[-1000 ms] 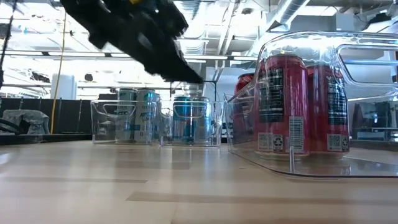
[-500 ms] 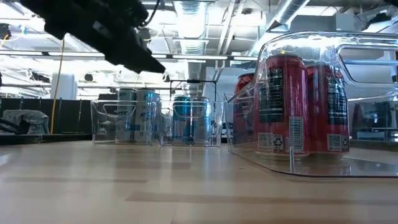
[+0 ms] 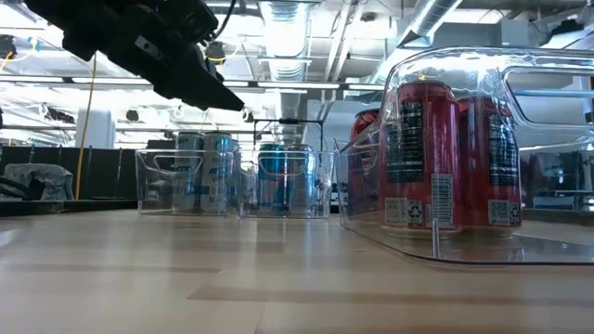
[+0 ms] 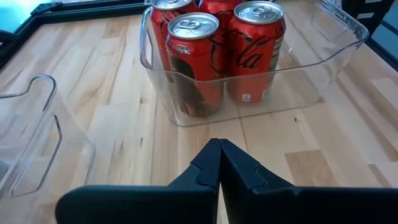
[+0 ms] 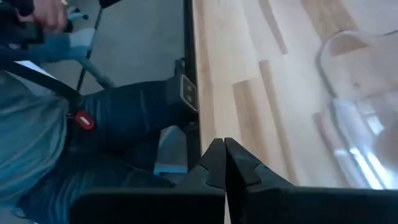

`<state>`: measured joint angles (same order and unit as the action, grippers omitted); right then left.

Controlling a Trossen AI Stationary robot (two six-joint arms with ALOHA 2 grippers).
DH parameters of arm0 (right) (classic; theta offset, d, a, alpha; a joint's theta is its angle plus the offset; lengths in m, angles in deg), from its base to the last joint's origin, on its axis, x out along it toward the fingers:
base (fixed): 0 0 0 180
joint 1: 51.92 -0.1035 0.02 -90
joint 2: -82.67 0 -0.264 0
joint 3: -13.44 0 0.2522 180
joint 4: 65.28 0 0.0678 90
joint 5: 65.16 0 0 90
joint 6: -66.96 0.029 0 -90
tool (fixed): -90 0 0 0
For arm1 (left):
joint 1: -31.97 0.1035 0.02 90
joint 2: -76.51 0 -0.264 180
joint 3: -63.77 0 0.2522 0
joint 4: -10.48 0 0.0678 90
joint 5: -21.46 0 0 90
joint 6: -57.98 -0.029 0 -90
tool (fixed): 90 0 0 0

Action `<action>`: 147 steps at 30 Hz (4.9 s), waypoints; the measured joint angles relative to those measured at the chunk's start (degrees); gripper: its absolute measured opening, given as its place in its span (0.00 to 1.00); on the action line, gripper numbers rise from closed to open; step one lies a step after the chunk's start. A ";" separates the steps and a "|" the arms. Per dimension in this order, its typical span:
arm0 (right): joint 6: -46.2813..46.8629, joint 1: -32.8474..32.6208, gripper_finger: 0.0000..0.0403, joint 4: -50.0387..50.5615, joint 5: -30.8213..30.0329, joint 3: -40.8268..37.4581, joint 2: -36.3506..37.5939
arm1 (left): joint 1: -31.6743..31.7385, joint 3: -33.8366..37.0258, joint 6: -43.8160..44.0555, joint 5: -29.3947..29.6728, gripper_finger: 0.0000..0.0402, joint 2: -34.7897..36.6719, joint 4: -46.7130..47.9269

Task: Sort soda cans
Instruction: Move the bottom transparent bin from the bottom to the top right

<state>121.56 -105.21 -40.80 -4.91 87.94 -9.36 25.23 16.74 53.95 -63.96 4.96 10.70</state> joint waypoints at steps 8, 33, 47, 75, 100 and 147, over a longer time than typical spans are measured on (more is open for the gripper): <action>6.72 0.37 0.01 -6.43 2.54 0.01 -9.35 | -0.01 -0.01 0.34 -0.01 0.00 0.00 0.44; 5.64 3.64 0.00 -3.64 1.47 2.20 -13.19 | -0.02 -0.05 0.23 -0.04 0.00 0.00 0.21; 0.24 0.47 0.00 -5.95 2.13 2.20 -3.16 | -0.04 -0.90 4.10 -6.00 0.00 -18.12 -19.01; 8.40 2.21 0.00 8.50 -0.33 2.13 -2.90 | 6.84 -18.08 -0.48 -9.27 0.00 -34.49 -21.06; 9.26 9.23 0.00 20.73 -0.36 0.65 -2.92 | 4.09 -17.97 -2.26 -11.18 0.00 -23.28 2.73; -19.33 33.55 0.00 36.83 2.08 0.65 -1.21 | -1.70 6.16 6.03 6.93 0.00 19.93 16.29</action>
<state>102.23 -71.65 -3.97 -2.84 88.59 -10.58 23.53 22.89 59.98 -57.03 24.89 26.99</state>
